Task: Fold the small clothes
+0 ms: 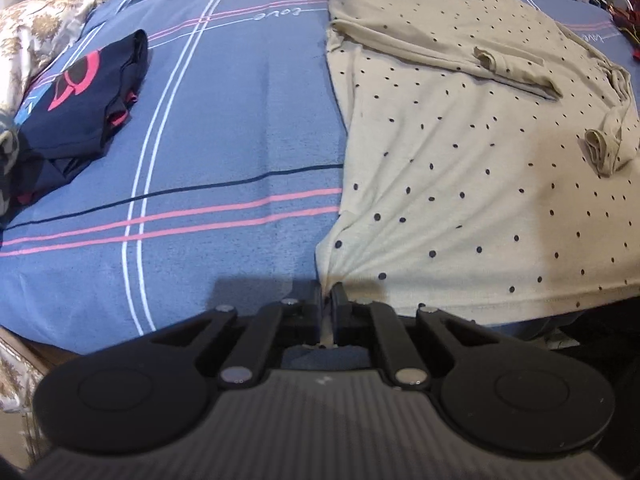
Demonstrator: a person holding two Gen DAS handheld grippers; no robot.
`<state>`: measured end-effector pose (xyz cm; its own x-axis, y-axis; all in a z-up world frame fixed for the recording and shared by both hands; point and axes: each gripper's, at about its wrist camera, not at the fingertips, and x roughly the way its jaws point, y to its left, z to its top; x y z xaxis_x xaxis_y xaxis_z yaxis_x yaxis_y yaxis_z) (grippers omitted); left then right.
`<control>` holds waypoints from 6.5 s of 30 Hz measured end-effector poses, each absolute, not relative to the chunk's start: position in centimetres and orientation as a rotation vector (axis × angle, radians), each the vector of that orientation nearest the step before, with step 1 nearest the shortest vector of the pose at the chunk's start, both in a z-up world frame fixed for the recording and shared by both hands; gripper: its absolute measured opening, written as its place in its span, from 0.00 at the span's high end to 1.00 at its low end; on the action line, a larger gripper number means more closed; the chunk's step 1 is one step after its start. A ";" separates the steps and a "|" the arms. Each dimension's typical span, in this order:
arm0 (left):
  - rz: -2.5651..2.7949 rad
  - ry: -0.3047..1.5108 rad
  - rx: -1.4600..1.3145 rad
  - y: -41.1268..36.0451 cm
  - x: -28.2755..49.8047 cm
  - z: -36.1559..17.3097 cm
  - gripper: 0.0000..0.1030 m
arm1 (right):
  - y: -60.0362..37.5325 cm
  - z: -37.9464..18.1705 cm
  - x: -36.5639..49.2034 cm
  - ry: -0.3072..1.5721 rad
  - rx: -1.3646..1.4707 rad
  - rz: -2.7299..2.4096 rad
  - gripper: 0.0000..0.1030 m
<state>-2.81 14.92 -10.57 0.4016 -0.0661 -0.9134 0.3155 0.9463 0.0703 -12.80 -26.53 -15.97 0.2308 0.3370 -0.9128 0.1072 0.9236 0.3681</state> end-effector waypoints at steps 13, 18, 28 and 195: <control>-0.102 0.998 0.267 14.4 -1.5 -7.5 0.11 | -20.3 -11.1 1.8 0.847 0.168 0.325 0.28; -0.115 0.942 0.329 11.7 1.1 -7.3 0.11 | -11.3 -13.0 9.3 0.851 0.006 0.426 0.29; -0.154 0.896 0.307 9.5 7.4 -6.9 0.11 | -14.4 -12.1 9.2 0.816 0.040 0.170 0.95; -0.627 0.564 -0.145 0.3 12.1 11.1 0.92 | -26.7 -14.6 9.3 0.687 0.401 0.079 0.59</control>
